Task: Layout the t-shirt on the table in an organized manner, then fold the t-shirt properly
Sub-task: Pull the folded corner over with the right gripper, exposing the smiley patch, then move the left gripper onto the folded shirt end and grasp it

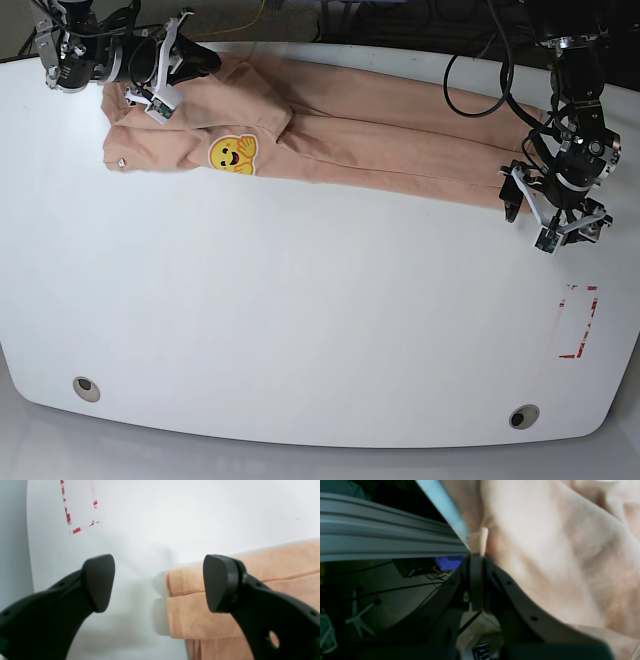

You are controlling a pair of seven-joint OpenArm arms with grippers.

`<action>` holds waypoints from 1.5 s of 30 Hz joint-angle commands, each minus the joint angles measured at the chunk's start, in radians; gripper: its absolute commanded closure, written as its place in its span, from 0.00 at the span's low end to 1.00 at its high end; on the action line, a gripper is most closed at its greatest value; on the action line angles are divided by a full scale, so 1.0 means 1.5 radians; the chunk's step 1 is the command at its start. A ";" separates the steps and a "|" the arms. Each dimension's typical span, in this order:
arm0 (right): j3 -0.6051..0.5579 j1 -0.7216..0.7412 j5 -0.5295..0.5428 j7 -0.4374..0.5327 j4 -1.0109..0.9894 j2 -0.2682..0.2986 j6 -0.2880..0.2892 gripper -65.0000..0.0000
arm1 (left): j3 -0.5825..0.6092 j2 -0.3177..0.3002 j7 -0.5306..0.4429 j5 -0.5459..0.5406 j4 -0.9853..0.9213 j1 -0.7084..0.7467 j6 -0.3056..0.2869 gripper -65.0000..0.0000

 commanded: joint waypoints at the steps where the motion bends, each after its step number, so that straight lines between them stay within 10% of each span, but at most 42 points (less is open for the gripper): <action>1: 0.006 0.002 -0.006 0.008 0.009 0.009 0.004 0.93 | -0.003 -0.006 -0.011 -0.003 0.011 -0.009 0.004 0.20; 11: 0.007 0.024 -0.060 0.009 0.008 -0.026 0.004 0.93 | -0.003 -0.007 -0.011 -0.003 0.011 -0.009 0.004 0.20; 24: 0.068 0.027 -0.077 0.015 0.009 -0.037 0.004 0.32 | -0.004 -0.008 -0.011 -0.005 0.013 0.007 0.004 0.20; 35: 0.140 0.088 -0.236 0.051 0.011 -0.178 0.004 0.48 | 0.039 -0.004 -0.103 -0.024 0.042 0.041 -0.033 0.22; 45: 0.147 0.122 -0.438 0.052 0.012 -0.331 0.004 1.00 | 0.093 -0.004 -0.228 -0.022 0.043 0.103 -0.072 0.86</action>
